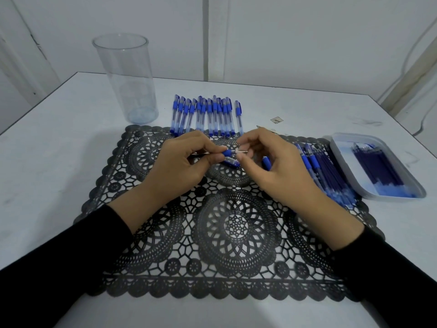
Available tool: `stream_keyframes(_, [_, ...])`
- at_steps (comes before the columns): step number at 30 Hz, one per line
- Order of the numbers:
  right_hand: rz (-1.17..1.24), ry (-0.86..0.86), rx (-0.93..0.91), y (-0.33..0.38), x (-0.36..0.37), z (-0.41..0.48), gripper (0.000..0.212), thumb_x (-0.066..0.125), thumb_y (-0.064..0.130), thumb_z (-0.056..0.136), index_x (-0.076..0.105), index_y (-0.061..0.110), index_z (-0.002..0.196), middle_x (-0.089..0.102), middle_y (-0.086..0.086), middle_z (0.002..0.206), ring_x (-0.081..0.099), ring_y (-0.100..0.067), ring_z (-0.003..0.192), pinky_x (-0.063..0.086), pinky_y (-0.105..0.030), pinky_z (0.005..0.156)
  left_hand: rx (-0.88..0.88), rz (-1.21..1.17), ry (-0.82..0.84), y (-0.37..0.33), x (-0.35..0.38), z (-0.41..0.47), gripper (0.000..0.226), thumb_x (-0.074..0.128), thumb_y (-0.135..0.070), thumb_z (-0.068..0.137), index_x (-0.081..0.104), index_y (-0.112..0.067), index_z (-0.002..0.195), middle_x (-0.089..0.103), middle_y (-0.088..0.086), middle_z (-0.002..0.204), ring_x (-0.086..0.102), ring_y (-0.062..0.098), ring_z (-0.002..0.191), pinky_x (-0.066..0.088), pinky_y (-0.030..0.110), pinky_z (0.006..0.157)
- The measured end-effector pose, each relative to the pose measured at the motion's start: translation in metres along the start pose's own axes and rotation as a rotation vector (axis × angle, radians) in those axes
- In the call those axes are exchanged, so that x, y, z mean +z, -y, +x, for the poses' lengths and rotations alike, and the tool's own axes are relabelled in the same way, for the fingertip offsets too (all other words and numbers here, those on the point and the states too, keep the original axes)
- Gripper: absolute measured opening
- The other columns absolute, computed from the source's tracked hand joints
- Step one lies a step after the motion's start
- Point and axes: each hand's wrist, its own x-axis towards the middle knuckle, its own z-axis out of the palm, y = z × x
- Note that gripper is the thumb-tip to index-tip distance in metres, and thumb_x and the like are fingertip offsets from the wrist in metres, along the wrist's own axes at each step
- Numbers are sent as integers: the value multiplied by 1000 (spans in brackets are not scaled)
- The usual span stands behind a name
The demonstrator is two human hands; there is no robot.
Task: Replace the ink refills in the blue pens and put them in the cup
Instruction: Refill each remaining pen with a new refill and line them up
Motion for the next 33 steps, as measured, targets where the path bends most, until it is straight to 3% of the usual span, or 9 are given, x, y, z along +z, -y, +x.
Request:
stream_keyframes(2, [-39, 2, -20, -1, 0, 1, 6, 63, 18, 94, 67, 14, 94, 62, 3, 81, 57, -13, 75, 49, -35, 67, -5, -12, 5, 0, -1, 0, 14, 75, -9, 84, 75, -3, 96, 68, 1, 84, 60, 0, 76, 47, 12, 70])
stream_keyframes(4, [-65, 1, 2, -1, 0, 1, 16, 59, 24, 97, 67, 14, 88, 62, 2, 75, 57, -15, 70, 48, -40, 65, -9, -23, 9, 1, -1, -1, 14, 75, -8, 84, 75, -3, 96, 69, 2, 84, 61, 4, 76, 49, 14, 71])
stream_keyframes(8, [37, 2, 30, 0, -4, -1, 12, 67, 15, 91, 67, 13, 103, 65, 3, 86, 61, -12, 79, 53, -34, 72, 0, -13, 6, 0, 0, 0, 13, 76, -7, 83, 75, -2, 96, 69, 1, 84, 61, 2, 77, 48, 12, 72])
stream_keyframes(14, [-35, 14, 31, -1, -5, 1, 8, 64, 22, 93, 71, 18, 93, 66, 3, 78, 60, -14, 72, 51, -41, 67, -10, -8, 18, 2, -1, 0, 13, 76, -8, 83, 76, -2, 95, 69, 3, 83, 62, 8, 75, 50, 16, 70])
stream_keyframes(22, [38, 33, 104, 1, -3, 4, 11, 70, 17, 89, 73, 17, 99, 69, 2, 82, 62, -13, 75, 55, -27, 69, -14, 1, 11, 2, -3, 0, 16, 73, -16, 85, 75, -5, 97, 70, 3, 83, 62, 8, 74, 50, 16, 69])
stream_keyframes(25, [75, 43, 205, -2, -2, 7, 28, 70, 19, 89, 68, 16, 117, 68, 8, 91, 62, -6, 79, 53, -18, 73, -50, 41, -19, 4, -8, 1, 13, 75, -15, 85, 75, -8, 96, 70, 0, 82, 63, 8, 74, 50, 15, 69])
stream_keyframes(29, [-293, 143, 167, -7, 0, 12, 39, 65, 27, 92, 60, 17, 129, 58, 12, 103, 53, -1, 80, 39, -2, 73, -163, 75, -46, 10, -15, 1, 11, 77, -12, 84, 76, -12, 94, 71, -7, 87, 65, -3, 84, 48, 7, 77])
stream_keyframes(30, [-366, 181, 149, -6, 2, 13, 40, 64, 32, 93, 60, 17, 130, 58, 10, 105, 52, -3, 84, 37, -4, 76, -193, 79, -53, 11, -15, 1, 11, 77, -13, 84, 76, -14, 94, 71, -8, 88, 66, -3, 86, 48, 7, 79])
stream_keyframes(33, [-458, 244, 107, -8, 11, 13, 36, 61, 33, 95, 63, 14, 125, 64, -1, 114, 55, -16, 106, 43, -27, 96, -231, 83, -53, 11, -15, 2, 11, 77, -15, 83, 75, -18, 94, 69, -16, 88, 66, 2, 90, 47, 6, 80])
